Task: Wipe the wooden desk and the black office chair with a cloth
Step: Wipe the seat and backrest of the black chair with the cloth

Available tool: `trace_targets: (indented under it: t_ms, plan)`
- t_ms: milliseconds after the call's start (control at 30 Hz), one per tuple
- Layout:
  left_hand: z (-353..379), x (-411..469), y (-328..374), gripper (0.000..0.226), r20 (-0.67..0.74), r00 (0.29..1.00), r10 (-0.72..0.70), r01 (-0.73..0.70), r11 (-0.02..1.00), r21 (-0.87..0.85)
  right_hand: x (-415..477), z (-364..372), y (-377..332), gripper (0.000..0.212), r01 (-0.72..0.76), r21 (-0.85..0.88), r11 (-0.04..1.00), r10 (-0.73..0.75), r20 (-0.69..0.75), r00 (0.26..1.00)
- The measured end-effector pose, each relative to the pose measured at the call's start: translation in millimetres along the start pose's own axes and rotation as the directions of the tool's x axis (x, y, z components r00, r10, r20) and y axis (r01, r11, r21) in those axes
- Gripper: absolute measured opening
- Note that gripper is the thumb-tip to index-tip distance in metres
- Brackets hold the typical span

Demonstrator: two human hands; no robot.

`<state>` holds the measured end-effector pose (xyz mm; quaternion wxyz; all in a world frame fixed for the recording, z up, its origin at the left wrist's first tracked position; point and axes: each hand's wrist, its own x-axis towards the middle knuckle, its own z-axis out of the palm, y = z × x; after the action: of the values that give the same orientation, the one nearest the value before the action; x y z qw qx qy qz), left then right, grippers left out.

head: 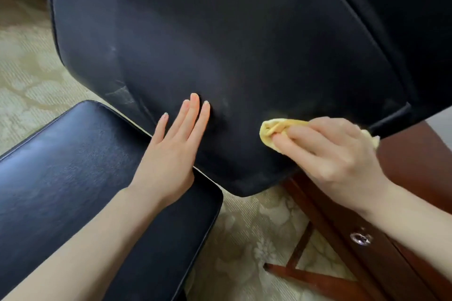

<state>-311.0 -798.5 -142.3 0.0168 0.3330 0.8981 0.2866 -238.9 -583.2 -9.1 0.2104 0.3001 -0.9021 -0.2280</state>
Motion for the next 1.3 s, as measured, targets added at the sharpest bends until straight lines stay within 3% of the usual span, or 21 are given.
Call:
trace_targets:
  t_ms: [167,300,433,500,600,667,733,867,1000,1100,1167,1300]
  plan:
    - [-3,5,0,0.097,0.075,0.997,0.008,-0.007,1.0,-0.004,9,-3,20,0.015,-0.173,-0.085,0.981,0.149,-0.234,0.961]
    - [-2,10,0,0.098,0.101,0.995,0.015,-0.015,1.0,0.002,1,16,-7,0.009,-0.196,-0.014,0.981,0.186,-0.255,0.949]
    - [-3,13,1,0.101,0.122,0.993,-0.005,0.002,1.0,0.023,-24,45,-54,0.017,-0.004,0.031,1.0,0.004,-0.022,1.0]
    - [-4,13,2,0.1,0.129,0.992,-0.002,-0.001,1.0,0.026,-42,62,-79,0.023,0.096,0.087,0.992,-0.109,0.158,0.981]
    - [-6,12,2,0.099,0.144,0.99,-0.007,0.001,0.999,0.045,-68,84,-105,0.01,0.264,0.16,0.951,-0.309,0.466,0.829]
    - [-8,12,1,0.098,0.144,0.99,0.006,-0.014,0.998,0.054,-76,89,-111,0.012,0.28,0.164,0.946,-0.323,0.559,0.764]
    - [-7,13,-2,0.098,0.137,0.99,0.015,-0.024,0.998,0.058,-72,88,-112,0.011,0.231,0.167,0.958,-0.285,0.501,0.817]
    - [-3,14,3,0.098,0.144,0.99,-0.012,0.008,1.0,0.025,-44,57,-107,0.02,0.113,0.246,0.963,-0.167,0.212,0.963]
    - [-5,11,2,0.101,0.154,0.988,0.008,0.001,0.999,-0.053,3,5,-63,0.02,0.017,0.223,0.975,-0.016,-0.005,1.0]
    - [-13,6,-8,0.105,0.159,0.986,0.046,-0.044,0.999,-0.017,34,-18,-17,0.011,0.003,0.07,0.998,0.008,-0.163,0.987]
    - [-17,4,-11,0.104,0.149,0.987,0.059,-0.062,0.998,0.013,50,-19,0,0.011,0.026,-0.049,0.998,-0.035,-0.184,0.982]
    - [-17,1,-14,0.101,0.096,0.993,0.074,-0.073,0.997,-0.014,66,13,-12,0.027,0.111,-0.178,0.978,-0.126,-0.074,0.989]
